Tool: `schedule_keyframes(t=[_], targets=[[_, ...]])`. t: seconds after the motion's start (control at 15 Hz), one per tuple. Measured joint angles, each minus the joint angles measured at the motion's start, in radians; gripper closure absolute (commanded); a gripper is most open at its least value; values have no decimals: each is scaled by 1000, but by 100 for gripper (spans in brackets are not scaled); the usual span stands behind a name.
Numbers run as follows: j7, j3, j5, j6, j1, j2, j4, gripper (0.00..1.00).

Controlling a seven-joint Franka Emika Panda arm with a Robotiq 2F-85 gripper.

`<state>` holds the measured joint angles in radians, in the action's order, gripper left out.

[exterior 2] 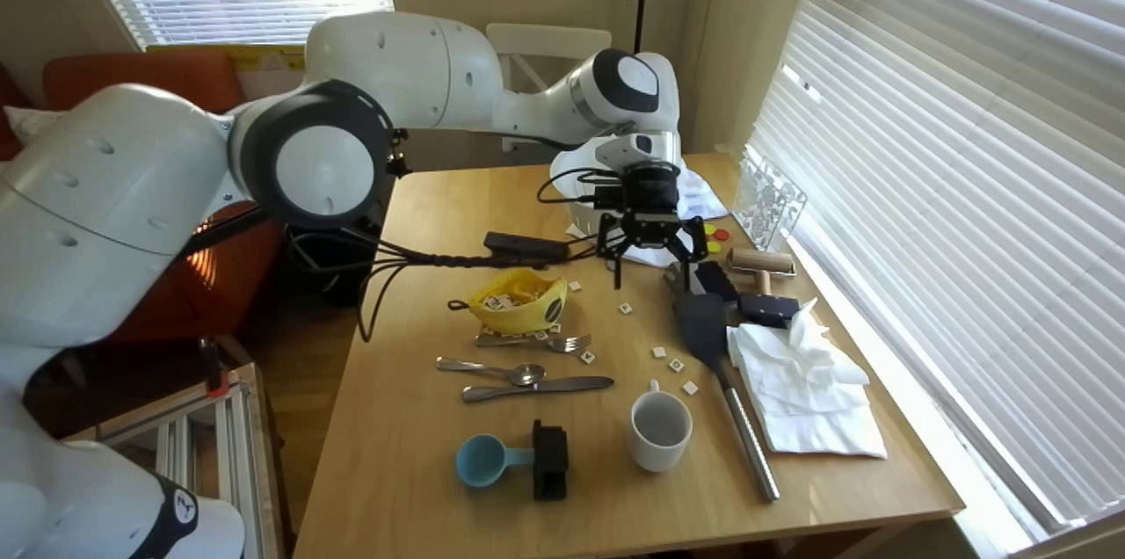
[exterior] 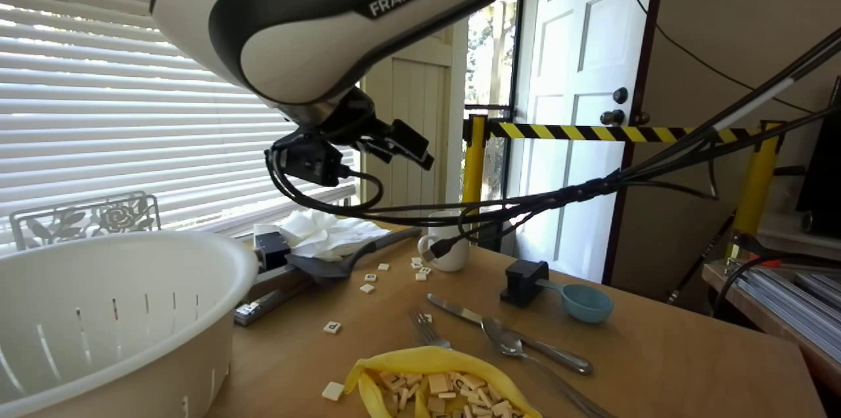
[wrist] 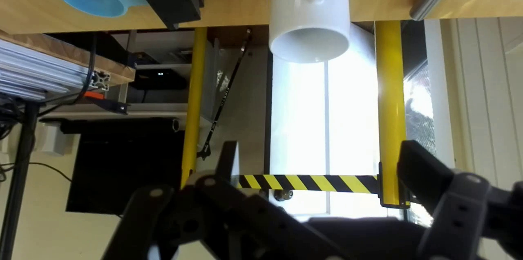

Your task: Pour the tile letters from the cup into the bowl

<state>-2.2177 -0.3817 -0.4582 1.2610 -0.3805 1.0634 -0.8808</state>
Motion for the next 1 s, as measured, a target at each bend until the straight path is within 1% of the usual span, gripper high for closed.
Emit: schedule_keyframes(t=[0.33, 0.47, 0.67, 0.8, 1.0], targets=[[8, -1, -107, 123, -48, -109, -206, 0], [10, 25, -208, 191, -52, -149, -288, 0], [-3, 74, -351, 321, -44, -210, -414, 0], [-8, 107, -362, 315, -23, -218, -424, 0], [-8, 120, -363, 308, -13, -218, -420, 0]])
